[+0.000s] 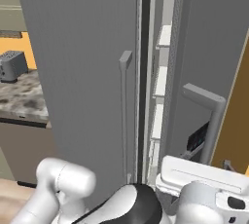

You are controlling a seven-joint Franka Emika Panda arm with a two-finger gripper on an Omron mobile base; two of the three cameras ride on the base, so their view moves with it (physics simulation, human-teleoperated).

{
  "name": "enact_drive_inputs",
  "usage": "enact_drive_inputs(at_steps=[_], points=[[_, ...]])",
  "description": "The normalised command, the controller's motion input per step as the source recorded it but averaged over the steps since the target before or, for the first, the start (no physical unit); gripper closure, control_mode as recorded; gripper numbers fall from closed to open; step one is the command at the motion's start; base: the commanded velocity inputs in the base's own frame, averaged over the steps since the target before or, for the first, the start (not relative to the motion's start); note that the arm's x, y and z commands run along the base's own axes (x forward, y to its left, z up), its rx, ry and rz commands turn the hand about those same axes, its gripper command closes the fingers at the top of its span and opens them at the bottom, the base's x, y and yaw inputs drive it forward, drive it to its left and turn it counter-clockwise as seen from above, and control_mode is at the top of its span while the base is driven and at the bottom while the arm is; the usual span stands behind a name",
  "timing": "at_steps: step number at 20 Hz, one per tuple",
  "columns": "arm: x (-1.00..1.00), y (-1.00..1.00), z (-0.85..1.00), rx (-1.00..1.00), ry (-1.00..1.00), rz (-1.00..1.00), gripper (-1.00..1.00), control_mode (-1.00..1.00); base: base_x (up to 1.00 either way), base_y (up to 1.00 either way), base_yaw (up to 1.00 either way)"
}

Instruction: Open the freezer door, pick up the ice cube tray from the freezer, and place it on the dining counter.

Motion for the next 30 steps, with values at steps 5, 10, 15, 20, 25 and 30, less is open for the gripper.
enact_drive_inputs(at_steps=[5,10,15,20,25,30], points=[[-0.32,0.9,0.31,-0.01,0.11,-0.01,-1.0,-1.0,0.0,0.0,0.0],[-0.09,1.0,0.24,-0.02,0.14,-0.03,-1.0,-1.0,0.0,0.0,0.0],[-0.06,0.96,0.26,-0.02,0.21,-0.02,-1.0,-1.0,0.0,0.0,0.0],[0.0,0.92,0.29,-0.02,0.18,-0.05,-1.0,-1.0,0.0,0.0,0.0],[0.2,0.59,0.16,-0.05,0.06,-0.23,-1.0,-1.0,0.0,0.0,0.0],[0.87,0.32,0.0,-0.05,0.0,-0.45,-1.0,-1.0,0.0,0.0,0.0]])
